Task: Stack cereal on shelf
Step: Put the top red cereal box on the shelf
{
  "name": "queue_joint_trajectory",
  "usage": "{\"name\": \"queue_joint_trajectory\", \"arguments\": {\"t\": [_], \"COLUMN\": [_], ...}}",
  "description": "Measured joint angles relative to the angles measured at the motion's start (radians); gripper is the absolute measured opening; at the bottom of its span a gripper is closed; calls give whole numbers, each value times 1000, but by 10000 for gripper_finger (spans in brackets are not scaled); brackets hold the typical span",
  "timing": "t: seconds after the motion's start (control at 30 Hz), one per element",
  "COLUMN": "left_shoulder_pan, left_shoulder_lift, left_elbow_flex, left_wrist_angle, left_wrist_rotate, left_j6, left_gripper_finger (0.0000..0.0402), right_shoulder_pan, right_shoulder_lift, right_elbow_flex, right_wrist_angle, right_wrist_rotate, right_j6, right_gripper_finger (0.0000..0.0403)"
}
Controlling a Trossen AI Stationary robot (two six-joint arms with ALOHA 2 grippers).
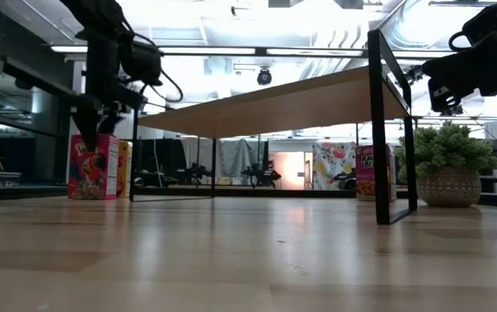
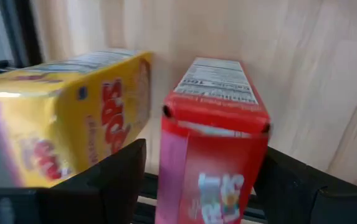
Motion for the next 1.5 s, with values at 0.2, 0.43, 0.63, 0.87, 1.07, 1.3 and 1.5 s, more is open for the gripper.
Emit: {"name": "queue_joint_trajectory", "arguments": {"t": [0.2,0.43,0.63,0.87,1.07,1.3,1.5], "left_shoulder_pan": [0,-1,-1,-2,-13,-100,-210], "left_shoulder_lift": [88,118,103,43,-12,-41,5], "left_elbow_flex": [0,0,0,33,168,431,659], "left_wrist_angle": [-1,-3,-19,-45,-191,-325,-256], "left_wrist_rotate": [0,0,0,-13,-41,-276,-330], "left_j6": [-32,-45,-43,-56,-153,-283,-303], "left_gripper_finger": [261,218,138,120,154,147,143], "right_shoulder_pan": [0,0,0,0,0,0,0], "right_shoulder_lift": [0,0,0,0,0,0,0], "right_elbow_flex": [0,0,0,0,0,0,0], "right_wrist_angle": [0,0,0,0,0,0,0], "right_wrist_rotate": [0,0,0,0,0,0,0], "right_j6": [0,0,0,0,0,0,0], "right_gripper_finger": [0,0,0,0,0,0,0]}}
